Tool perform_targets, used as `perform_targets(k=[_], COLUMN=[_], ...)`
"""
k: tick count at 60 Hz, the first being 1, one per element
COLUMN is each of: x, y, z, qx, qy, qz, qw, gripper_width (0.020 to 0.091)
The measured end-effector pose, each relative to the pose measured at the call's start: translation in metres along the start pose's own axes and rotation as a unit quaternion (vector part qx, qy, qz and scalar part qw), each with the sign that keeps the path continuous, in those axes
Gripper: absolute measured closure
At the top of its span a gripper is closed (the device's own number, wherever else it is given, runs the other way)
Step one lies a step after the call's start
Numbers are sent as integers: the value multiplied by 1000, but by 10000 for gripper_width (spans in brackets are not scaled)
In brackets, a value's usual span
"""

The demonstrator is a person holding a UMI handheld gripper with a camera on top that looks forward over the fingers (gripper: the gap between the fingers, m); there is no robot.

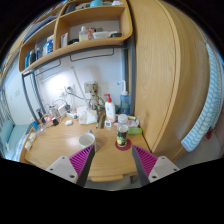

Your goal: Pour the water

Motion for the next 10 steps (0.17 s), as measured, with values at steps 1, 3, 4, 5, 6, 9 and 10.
perform_targets(k=[1, 3, 4, 5, 6, 9, 10], x=[0, 1, 2, 2, 3, 5, 6], y=[-1, -3, -4, -5, -6, -8, -8], z=[-1, -3, -3, -3, -4, -3, -3], qx=[1, 5, 8, 12, 15, 20, 21], qy=[1, 4, 5, 6, 7, 13, 15], qz=[-3, -8, -10, -12, -14, -18, -18], qw=[1000, 1000, 1000, 1000, 1000, 1000, 999], gripper_width=[346, 345, 346, 347, 345, 350, 349])
Point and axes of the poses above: the point between the fingertips, and its own axes, seen from behind it with the camera up: y to the left, x down, z forward, the way the camera looks, the point moved 6 cm from there along -z, backward, against the way the camera looks, and after that the axes turned 14 degrees about y, right-handed, at the moved point
